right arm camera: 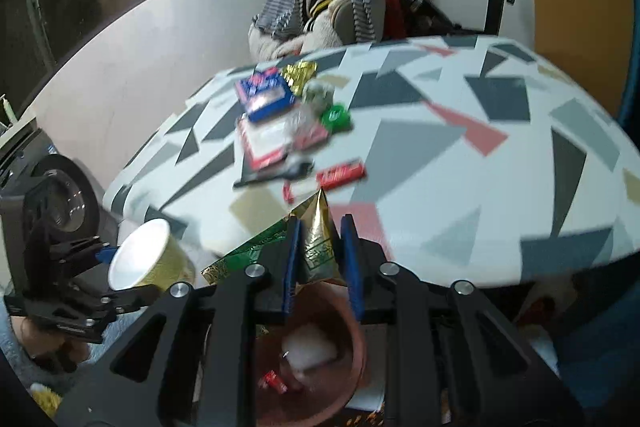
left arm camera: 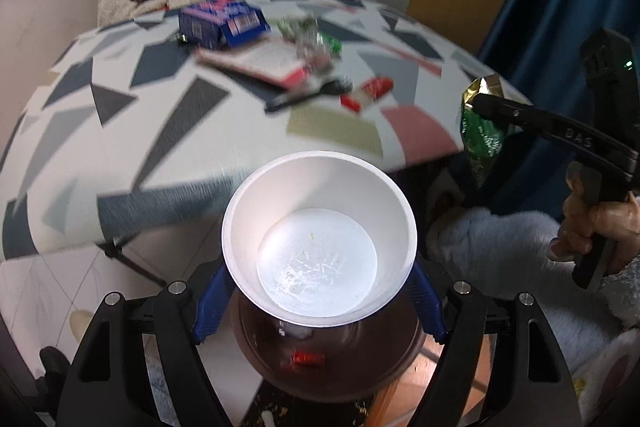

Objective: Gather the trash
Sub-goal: 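Drop the paper cup into the bin with the left gripper while the right gripper drops the wrappers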

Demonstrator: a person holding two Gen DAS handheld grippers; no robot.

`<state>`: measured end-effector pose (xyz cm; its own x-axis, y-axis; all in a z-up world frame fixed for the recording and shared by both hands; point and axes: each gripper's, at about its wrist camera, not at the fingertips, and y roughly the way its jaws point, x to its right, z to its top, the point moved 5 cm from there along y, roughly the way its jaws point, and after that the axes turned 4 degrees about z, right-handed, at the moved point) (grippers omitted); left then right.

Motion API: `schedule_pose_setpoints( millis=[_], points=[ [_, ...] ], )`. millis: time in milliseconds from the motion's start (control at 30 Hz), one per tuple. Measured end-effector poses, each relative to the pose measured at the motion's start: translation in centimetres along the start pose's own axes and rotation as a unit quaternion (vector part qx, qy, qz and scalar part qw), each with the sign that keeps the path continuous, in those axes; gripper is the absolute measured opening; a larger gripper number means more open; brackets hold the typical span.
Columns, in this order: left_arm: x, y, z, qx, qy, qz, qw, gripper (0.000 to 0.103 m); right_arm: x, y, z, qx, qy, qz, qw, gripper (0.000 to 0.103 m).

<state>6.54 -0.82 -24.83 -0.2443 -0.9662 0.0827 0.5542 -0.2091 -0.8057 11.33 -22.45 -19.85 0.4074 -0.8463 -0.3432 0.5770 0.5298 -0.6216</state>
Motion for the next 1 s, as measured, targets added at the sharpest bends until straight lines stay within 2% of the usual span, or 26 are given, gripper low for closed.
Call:
schedule_pose_setpoints(
  millis=[300, 567, 667, 800, 900, 1000],
  points=[
    [0.9, 2.9, -2.8, -0.057, 0.019, 0.012, 0.9981, 0.075, -1.2, 0.9, -3.2, -0.033, -0.013, 0.005, 0.999, 0.024],
    [1.1, 6.5, -5.2, -0.11, 0.012, -0.014, 0.9938, 0.075, -0.9, 1.7, -4.5, -0.053, -0.006, 0.002, 0.999, 0.024],
    [0.9, 7.7, -5.5, -0.127, 0.009, -0.012, 0.9918, 0.075, -0.6, 1.9, -5.0, -0.062, 0.005, 0.002, 0.998, 0.024],
    [0.6, 8.6, -5.5, -0.13, -0.003, -0.015, 0.9914, 0.077, -0.3, 2.2, -5.5, -0.069, 0.008, 0.001, 0.998, 0.024],
    [0.3, 8.4, -5.1, -0.123, -0.021, -0.027, 0.9918, 0.09, -0.2, 2.4, -5.8, -0.074, 0.012, 0.002, 0.997, 0.024],
    [0.0, 7.4, -4.5, -0.108, -0.03, -0.025, 0.9934, 0.09, -0.3, 2.8, -6.3, -0.079, 0.012, 0.004, 0.997, 0.024]
  ],
)
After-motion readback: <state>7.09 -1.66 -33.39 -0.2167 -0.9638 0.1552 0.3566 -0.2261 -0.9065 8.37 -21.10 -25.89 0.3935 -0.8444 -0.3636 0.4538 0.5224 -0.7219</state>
